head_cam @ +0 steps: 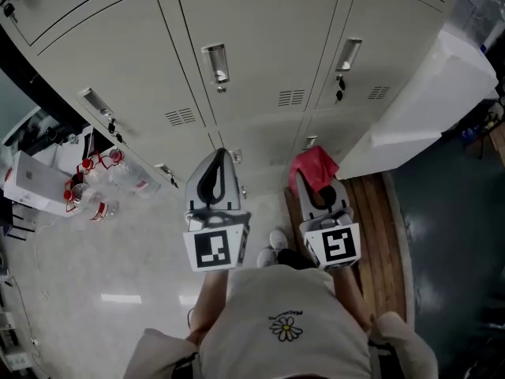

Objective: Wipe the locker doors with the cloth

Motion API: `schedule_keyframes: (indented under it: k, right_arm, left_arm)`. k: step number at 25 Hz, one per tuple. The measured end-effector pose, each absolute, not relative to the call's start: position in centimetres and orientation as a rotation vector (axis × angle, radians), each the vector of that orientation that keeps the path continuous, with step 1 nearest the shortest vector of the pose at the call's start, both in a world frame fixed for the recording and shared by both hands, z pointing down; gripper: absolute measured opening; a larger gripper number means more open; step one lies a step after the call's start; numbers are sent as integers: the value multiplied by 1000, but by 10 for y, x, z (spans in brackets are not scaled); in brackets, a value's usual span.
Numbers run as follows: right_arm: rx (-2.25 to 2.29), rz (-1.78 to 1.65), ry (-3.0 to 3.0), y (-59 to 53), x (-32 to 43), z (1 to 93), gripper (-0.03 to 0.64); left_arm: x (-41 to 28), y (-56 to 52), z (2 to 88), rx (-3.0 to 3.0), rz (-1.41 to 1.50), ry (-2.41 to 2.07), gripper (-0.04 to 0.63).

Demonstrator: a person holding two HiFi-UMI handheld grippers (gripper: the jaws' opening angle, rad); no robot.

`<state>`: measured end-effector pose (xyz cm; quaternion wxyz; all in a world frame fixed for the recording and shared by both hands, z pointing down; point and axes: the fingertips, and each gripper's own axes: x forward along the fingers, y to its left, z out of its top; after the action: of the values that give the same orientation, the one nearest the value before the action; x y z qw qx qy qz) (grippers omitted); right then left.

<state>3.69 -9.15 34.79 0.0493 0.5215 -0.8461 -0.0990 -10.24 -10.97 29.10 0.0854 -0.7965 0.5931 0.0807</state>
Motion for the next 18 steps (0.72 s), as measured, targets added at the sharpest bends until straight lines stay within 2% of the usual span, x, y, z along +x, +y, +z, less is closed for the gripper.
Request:
schedule_keyframes:
  k: [5, 18]
  right_arm:
    - [1577, -400, -2591, -111, 27, 340, 40]
    - [1582, -324, -2611, -140, 35, 343, 40]
  left_arm:
    - [-107, -120, 287, -2321, 255, 1806, 17]
    - [-117, -145, 273, -2241, 271, 1879, 17]
